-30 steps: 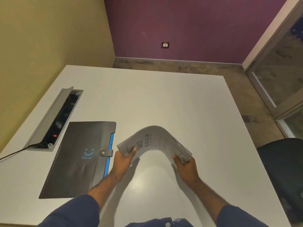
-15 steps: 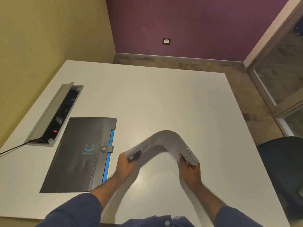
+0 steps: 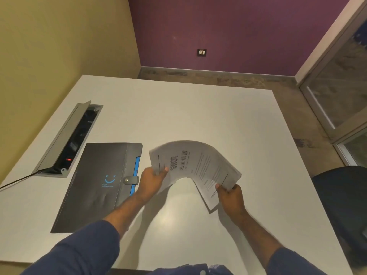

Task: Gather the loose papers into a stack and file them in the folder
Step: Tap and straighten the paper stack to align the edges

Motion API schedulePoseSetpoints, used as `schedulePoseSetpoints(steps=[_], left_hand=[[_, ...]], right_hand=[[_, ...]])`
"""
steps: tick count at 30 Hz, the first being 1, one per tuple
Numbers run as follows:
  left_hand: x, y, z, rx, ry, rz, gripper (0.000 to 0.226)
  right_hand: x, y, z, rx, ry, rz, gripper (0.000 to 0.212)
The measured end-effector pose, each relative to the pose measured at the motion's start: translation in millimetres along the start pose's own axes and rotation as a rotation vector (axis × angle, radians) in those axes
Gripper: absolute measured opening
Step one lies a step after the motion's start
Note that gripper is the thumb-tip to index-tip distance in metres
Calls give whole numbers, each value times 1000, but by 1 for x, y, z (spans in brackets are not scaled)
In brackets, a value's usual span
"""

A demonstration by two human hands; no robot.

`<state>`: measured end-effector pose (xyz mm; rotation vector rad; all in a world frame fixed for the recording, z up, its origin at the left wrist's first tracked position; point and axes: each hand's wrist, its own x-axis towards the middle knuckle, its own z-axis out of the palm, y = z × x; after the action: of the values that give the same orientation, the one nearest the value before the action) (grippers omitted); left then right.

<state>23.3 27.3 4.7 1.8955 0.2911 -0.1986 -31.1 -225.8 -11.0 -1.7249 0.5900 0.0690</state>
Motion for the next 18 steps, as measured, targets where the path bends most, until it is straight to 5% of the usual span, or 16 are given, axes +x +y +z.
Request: schedulePoseSetpoints(steps=[5,11,15,18], left_hand=[[35,34,-28,-30,-2,-66,33],[40,32,-34,105,107,-50,93],[18,24,-20,62,315,-63,70],[-8,11,1,-168,219,-349,68]], right_hand=[[2,-10,-5,203,-258,195,26],[-6,-1,5,482,-378,356,32],[-11,3,13,629,-341,412,37],[-17,6,22,715,-323,456,40]])
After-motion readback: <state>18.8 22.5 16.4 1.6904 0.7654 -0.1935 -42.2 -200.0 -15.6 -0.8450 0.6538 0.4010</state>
